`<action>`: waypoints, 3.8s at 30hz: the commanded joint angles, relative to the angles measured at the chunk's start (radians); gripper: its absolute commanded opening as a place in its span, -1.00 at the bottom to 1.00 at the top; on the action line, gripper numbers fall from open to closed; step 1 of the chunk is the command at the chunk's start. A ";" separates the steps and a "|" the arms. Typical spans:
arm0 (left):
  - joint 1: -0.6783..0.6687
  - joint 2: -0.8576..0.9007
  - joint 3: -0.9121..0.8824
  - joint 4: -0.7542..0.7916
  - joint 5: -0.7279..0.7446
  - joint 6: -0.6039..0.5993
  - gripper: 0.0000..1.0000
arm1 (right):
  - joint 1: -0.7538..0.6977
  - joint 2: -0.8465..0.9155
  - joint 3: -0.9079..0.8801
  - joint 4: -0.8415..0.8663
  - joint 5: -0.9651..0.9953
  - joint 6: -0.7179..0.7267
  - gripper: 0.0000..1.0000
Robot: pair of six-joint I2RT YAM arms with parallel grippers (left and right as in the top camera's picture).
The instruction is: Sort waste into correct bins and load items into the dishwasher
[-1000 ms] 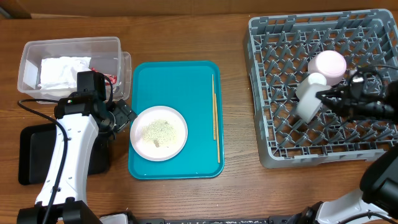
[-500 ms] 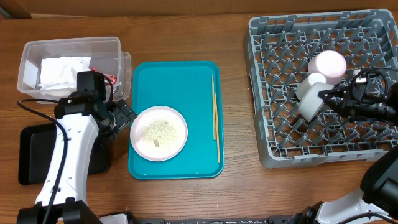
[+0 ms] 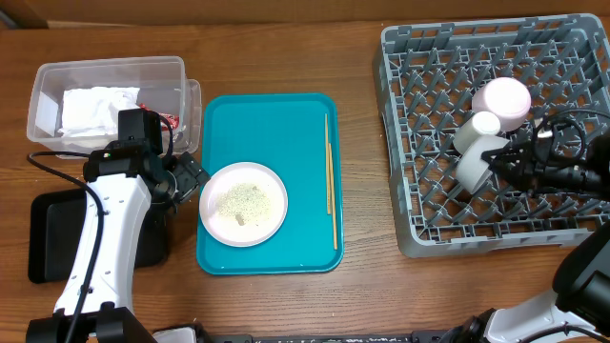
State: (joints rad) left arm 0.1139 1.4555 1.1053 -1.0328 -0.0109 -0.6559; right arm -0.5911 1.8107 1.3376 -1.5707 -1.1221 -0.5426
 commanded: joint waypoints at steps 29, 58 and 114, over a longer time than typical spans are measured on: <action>0.004 -0.003 0.000 -0.002 0.001 -0.014 1.00 | 0.394 -0.114 0.401 0.102 0.753 0.590 -0.28; 0.004 -0.003 0.000 -0.002 0.001 -0.013 1.00 | 0.799 0.073 0.310 0.243 1.272 0.731 -0.16; 0.004 -0.003 0.000 -0.002 0.001 -0.014 1.00 | -0.007 0.026 0.078 -0.114 -0.092 -0.042 -0.92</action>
State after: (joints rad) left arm 0.1139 1.4555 1.1053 -1.0328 -0.0109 -0.6559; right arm -0.5526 1.8671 1.4414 -1.6936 -1.1503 -0.4870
